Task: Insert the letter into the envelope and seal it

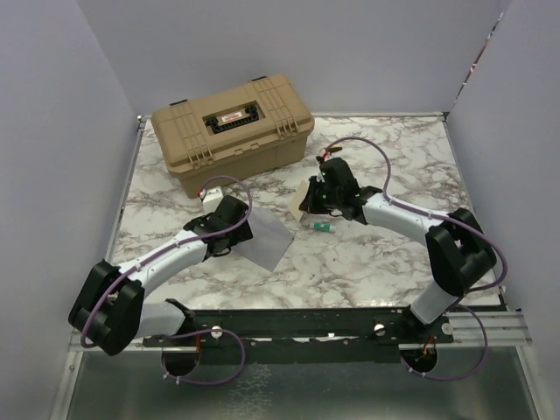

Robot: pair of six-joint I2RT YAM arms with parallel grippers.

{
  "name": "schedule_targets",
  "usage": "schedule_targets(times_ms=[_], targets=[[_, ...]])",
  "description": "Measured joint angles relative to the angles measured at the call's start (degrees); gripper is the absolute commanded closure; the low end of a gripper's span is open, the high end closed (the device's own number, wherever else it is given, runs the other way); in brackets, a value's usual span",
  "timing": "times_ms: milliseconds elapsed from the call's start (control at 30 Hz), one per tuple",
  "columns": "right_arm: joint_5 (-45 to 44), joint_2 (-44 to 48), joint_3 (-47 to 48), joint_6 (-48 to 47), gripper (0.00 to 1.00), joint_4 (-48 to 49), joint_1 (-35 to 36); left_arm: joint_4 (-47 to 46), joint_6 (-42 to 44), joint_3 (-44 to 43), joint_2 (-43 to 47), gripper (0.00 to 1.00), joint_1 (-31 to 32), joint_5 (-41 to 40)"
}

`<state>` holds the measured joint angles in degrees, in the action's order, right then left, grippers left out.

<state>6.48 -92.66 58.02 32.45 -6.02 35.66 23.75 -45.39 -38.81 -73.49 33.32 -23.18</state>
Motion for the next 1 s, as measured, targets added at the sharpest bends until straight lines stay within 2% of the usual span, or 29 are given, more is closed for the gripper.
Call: schedule_targets(times_ms=[133, 367, 567, 1000], targets=[[-1.07, -4.79, 3.58, -0.46, 1.00, -0.59, 0.02, 1.11, -2.40, 1.84, 2.75, 0.01, -0.70, -0.48], [-0.63, -7.48, 4.39, -0.85, 1.00, -1.68, 0.39, 1.11, -4.83, 5.90, 1.25, 0.01, -1.77, 0.42], [1.16, -7.72, 3.61, -1.55, 0.99, -3.15, 1.60, -4.90, -2.93, 5.55, -0.17, 0.01, -3.76, 2.86], [6.75, 4.00, -7.61, -1.25, 0.99, -5.68, 4.28, -14.73, 3.15, -0.35, -8.48, 0.02, -4.00, 16.44]])
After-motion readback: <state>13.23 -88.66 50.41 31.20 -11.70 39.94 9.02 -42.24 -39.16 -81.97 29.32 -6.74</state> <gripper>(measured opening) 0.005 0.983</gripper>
